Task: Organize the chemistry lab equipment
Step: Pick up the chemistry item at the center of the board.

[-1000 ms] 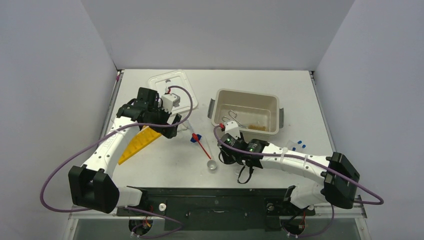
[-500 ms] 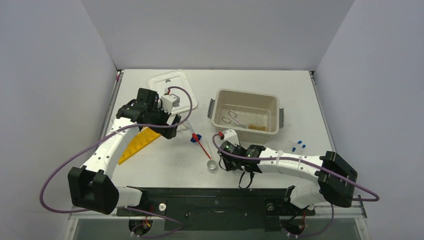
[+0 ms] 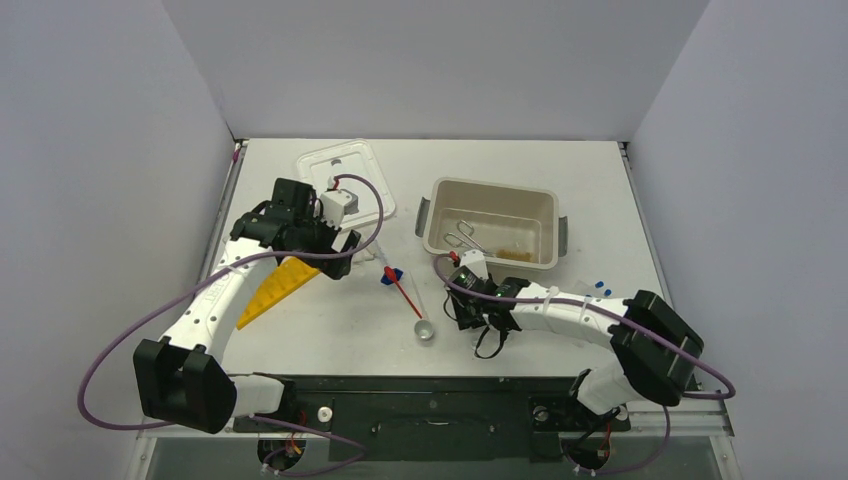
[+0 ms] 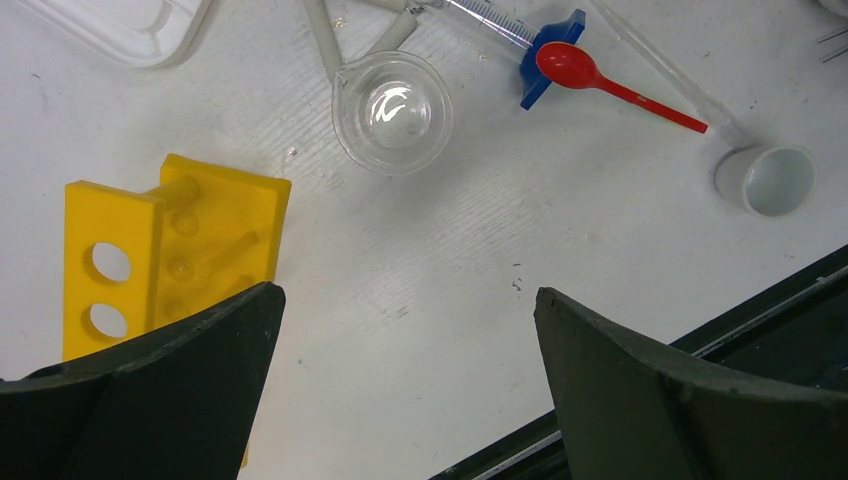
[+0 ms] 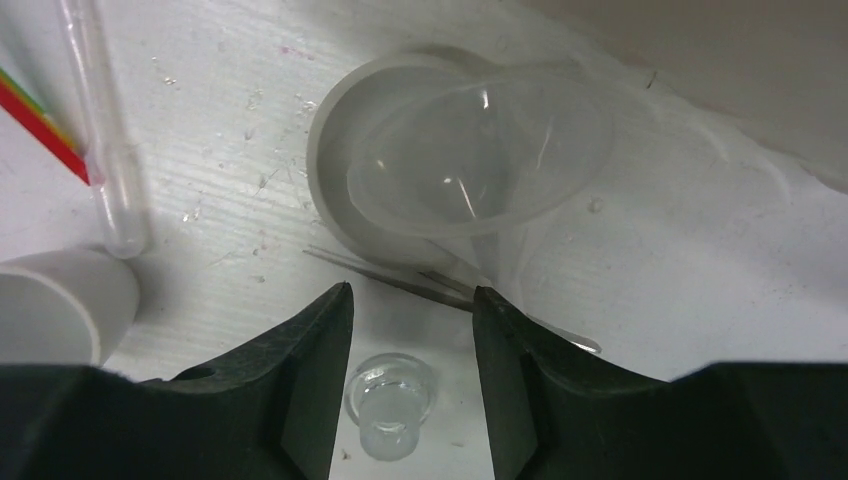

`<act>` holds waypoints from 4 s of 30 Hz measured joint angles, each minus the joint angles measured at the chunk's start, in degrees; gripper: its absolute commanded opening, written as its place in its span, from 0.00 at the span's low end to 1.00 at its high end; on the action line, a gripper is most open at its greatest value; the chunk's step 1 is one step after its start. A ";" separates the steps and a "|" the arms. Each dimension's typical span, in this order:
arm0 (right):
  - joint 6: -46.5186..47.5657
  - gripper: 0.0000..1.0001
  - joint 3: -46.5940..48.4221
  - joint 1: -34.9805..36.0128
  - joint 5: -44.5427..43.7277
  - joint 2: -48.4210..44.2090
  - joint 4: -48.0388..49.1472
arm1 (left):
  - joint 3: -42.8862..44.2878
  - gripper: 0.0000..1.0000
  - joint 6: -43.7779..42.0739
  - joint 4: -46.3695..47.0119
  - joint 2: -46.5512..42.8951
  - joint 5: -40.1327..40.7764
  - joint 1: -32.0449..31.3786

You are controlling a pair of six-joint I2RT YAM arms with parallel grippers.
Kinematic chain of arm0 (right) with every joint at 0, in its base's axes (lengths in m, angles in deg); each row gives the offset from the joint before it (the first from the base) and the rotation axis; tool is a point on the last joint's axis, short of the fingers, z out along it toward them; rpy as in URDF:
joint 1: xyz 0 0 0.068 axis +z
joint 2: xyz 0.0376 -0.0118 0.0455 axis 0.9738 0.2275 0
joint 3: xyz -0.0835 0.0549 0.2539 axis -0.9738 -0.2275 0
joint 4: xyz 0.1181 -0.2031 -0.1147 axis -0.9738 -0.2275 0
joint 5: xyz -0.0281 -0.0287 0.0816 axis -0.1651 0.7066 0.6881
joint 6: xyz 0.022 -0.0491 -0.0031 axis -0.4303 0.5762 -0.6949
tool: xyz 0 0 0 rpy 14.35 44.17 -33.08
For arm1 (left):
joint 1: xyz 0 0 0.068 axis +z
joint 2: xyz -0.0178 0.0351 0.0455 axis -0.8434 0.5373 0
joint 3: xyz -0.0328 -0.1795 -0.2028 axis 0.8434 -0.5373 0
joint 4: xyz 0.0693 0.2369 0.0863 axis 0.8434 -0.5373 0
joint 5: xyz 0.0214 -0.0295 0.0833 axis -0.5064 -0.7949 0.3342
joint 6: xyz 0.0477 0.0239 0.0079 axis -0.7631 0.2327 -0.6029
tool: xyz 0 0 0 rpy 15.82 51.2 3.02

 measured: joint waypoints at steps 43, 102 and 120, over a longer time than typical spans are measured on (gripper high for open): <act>1.95 0.46 -0.92 1.44 0.74 2.38 5.22 | -0.04 0.97 -0.17 -0.04 -0.22 0.85 0.33; 5.97 0.41 -15.19 3.67 -6.43 -2.16 30.03 | -1.14 0.97 -0.37 0.00 -1.81 0.94 0.37; 4.90 0.46 -9.92 6.58 -3.50 -5.33 27.78 | -1.55 0.97 -0.61 0.17 -1.81 0.70 0.37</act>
